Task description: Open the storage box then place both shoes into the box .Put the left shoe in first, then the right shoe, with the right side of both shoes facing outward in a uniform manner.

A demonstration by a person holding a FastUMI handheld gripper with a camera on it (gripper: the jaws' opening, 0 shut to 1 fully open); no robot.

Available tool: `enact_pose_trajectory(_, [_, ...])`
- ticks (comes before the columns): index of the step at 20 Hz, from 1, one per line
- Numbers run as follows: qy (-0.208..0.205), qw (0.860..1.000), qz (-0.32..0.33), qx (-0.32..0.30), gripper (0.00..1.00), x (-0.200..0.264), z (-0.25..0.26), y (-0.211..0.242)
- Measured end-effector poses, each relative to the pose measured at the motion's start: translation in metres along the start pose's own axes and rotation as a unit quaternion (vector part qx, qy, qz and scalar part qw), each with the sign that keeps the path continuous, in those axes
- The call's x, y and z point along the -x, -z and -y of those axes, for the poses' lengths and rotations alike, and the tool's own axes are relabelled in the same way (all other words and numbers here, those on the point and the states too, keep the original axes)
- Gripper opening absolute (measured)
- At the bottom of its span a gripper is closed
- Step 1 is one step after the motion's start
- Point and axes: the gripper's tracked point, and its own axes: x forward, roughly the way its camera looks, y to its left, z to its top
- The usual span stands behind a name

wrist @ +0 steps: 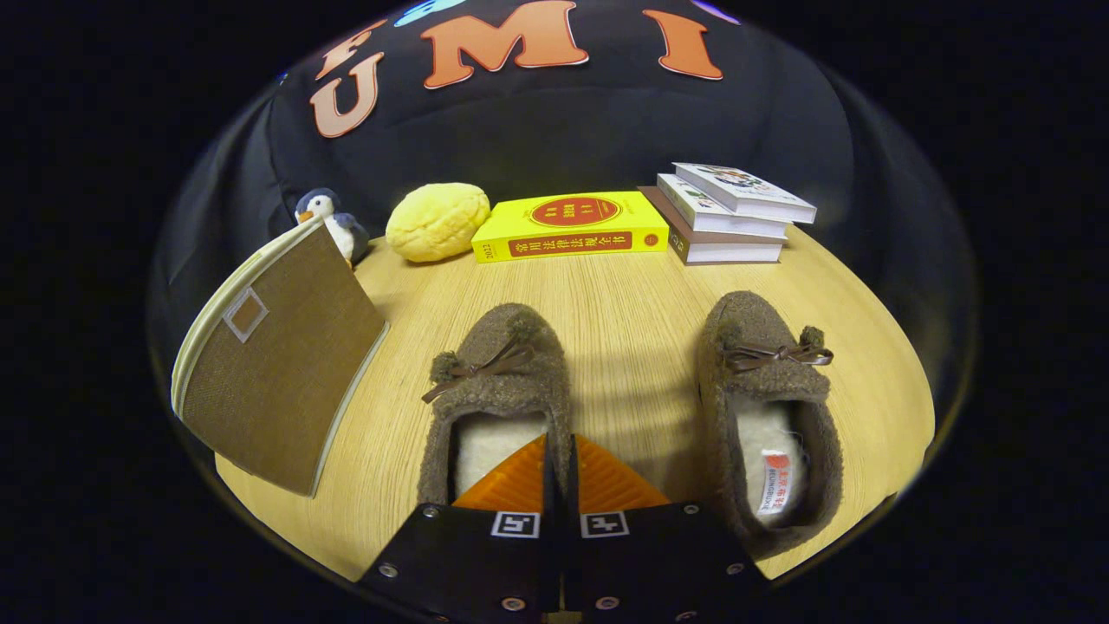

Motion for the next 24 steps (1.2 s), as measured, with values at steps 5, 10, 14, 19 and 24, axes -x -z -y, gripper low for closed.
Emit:
enact_pose_trajectory(5, [0.022, 0.999, 0.031, -0.021, 0.01, 0.034, -0.006, -0.036])
enact_pose_trajectory(10, [0.045, 0.995, 0.071, -0.055, 0.01, 0.08, -0.029, -0.084])
enact_pose_trajectory(14, [0.053, 0.991, 0.111, -0.057, 0.01, 0.11, -0.067, -0.124])
enact_pose_trajectory(19, [0.036, 0.989, 0.13, -0.062, 0.01, 0.137, -0.135, -0.148])
enact_pose_trajectory(24, [0.02, 0.989, 0.138, -0.05, 0.01, 0.14, -0.198, -0.154])
